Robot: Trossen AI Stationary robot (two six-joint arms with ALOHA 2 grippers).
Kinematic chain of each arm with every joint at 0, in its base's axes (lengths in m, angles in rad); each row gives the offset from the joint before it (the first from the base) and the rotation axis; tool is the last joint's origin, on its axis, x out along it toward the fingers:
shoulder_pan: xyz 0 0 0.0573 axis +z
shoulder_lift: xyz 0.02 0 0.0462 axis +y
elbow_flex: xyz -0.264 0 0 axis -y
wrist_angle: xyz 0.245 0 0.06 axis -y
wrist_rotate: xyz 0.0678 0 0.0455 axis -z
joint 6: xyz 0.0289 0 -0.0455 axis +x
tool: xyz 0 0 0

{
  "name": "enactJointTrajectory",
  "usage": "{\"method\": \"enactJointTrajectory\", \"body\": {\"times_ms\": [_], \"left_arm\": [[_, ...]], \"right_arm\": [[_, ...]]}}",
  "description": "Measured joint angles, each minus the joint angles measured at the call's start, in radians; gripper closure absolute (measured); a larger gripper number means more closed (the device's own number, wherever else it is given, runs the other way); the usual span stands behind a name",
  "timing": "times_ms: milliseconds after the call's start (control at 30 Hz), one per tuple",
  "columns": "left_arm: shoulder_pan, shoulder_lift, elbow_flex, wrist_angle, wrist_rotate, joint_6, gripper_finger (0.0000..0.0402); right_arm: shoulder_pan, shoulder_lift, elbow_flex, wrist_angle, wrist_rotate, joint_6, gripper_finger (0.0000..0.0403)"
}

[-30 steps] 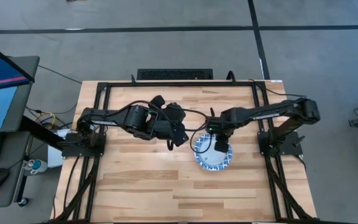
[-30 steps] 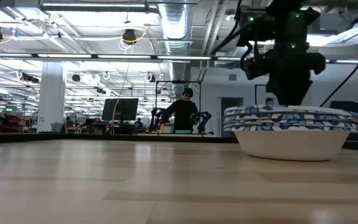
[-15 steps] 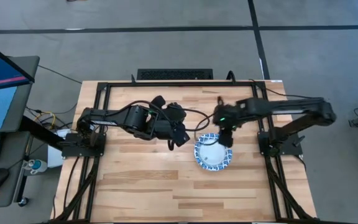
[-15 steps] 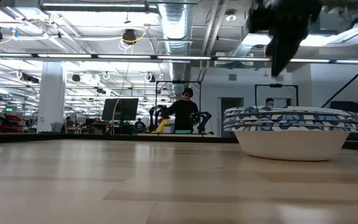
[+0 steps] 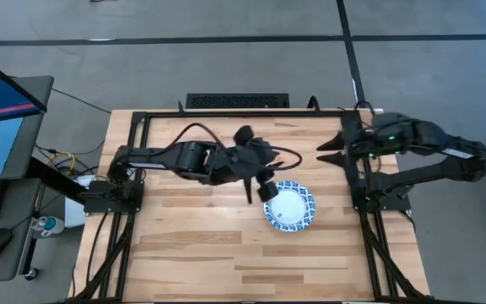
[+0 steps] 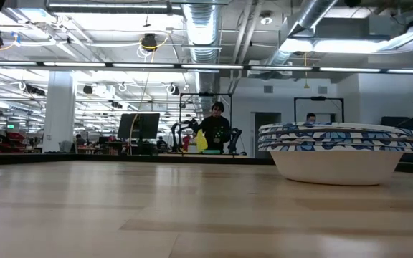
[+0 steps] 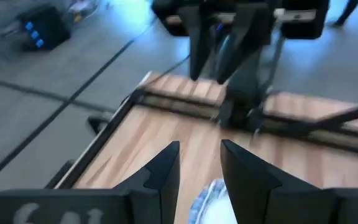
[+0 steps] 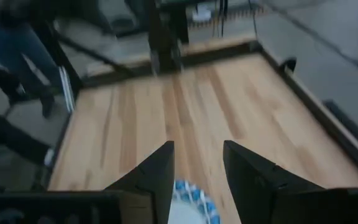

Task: Nest bowls inside each other
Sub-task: Return to Home Position

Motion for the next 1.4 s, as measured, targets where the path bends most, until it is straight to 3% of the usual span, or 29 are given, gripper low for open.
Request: {"method": "enactJointTrajectory", "body": {"times_ms": [167, 267, 400, 533, 767, 967, 1233, 1400], "left_arm": [[0.051, 0.067, -0.025, 0.18, 0.146, 0.093, 0.0294], [0.072, 0.093, -0.034, 0.173, 0.206, 0.111, 0.0294], [0.083, 0.109, -0.034, 0.113, 0.203, 0.114, 0.0294], [0.089, 0.104, -0.033, 0.061, 0.182, 0.115, 0.0294], [0.122, 0.082, -0.033, -0.001, 0.184, 0.101, 0.0294], [0.146, 0.013, -0.033, -0.088, 0.204, 0.089, 0.0294], [0.168, -0.144, -0.033, -0.236, 0.206, 0.124, 0.0294], [0.178, -0.286, -0.033, -0.304, 0.203, 0.179, 0.0294]], "right_arm": [[0.0, -0.03, 0.0, 0.04, 0.0, -0.032, 0.0244], [0.0, -0.027, -0.015, 0.006, 0.0, -0.087, 0.0244], [0.0, -0.068, -0.135, 0.075, 0.0, -0.097, 0.0244], [0.0, -0.196, -0.303, 0.22, -0.012, -0.057, 0.0244], [0.0, -0.45, -0.47, 0.295, -0.142, -0.019, 0.0244], [0.0, -0.593, -0.493, 0.271, -0.138, -0.045, 0.0238], [-0.001, -0.643, -0.498, 0.177, -0.134, -0.044, 0.0231], [-0.001, -0.649, -0.567, 0.328, -0.126, -0.072, 0.0233]]}}
